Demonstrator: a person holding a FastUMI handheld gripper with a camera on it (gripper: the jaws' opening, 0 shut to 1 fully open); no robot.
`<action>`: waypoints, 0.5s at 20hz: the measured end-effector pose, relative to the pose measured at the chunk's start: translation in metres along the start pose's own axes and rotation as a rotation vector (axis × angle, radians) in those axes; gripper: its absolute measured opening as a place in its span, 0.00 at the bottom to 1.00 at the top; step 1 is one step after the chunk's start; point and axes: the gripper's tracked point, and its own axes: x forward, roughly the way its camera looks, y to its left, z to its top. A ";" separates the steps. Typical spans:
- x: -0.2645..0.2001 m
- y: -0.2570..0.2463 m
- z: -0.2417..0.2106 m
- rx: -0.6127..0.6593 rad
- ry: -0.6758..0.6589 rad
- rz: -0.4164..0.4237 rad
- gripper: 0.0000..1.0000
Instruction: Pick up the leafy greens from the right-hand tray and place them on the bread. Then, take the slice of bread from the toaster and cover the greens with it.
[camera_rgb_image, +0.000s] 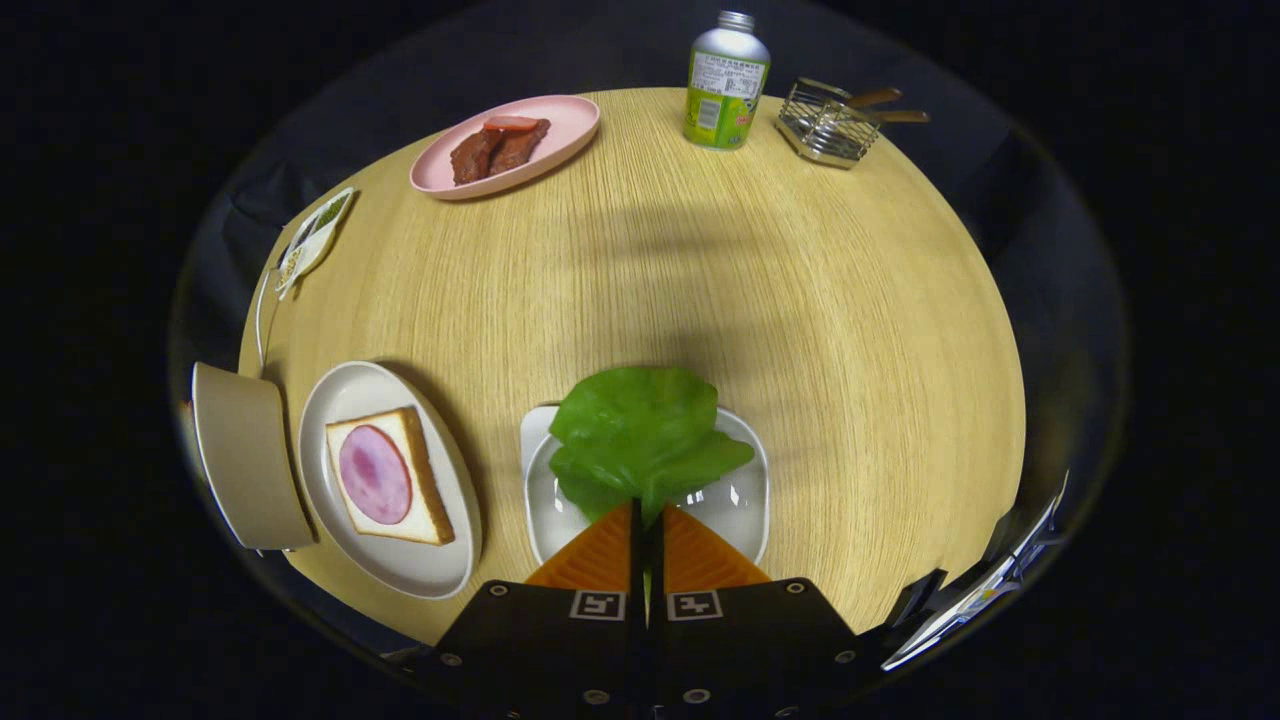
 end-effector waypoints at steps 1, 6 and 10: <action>-0.008 0.003 0.003 -0.002 -0.012 0.002 0.01; -0.053 0.032 0.020 -0.033 -0.083 0.019 0.01; -0.076 0.080 0.025 -0.064 -0.123 0.080 0.01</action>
